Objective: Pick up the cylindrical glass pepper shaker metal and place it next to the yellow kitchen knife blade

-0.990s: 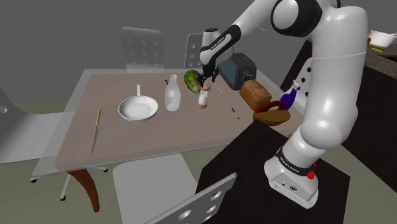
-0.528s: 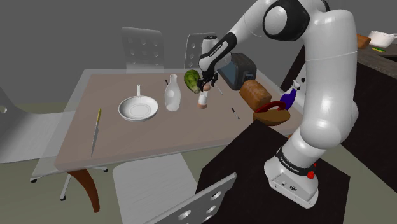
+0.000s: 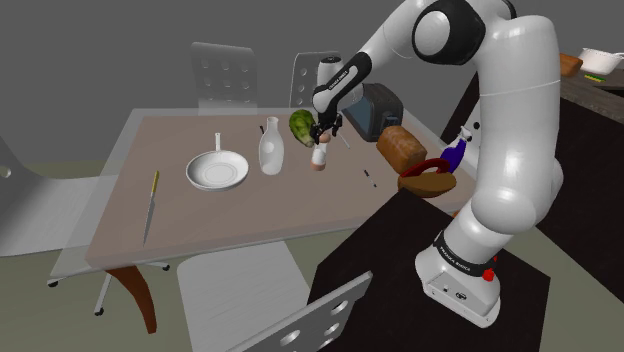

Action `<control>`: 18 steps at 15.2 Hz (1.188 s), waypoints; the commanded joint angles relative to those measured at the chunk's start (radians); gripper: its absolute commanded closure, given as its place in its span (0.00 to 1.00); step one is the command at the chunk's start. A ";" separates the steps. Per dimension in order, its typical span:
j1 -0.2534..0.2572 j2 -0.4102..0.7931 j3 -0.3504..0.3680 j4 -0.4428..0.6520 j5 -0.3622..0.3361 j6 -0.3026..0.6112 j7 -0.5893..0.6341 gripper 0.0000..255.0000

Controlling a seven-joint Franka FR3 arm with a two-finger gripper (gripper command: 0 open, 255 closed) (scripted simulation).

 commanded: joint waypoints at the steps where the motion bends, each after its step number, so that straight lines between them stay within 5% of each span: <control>1: 0.000 0.000 0.000 0.000 0.000 0.000 0.000 1.00; 18: 0.004 -0.079 -0.003 -0.002 -0.001 -0.076 -0.011 1.00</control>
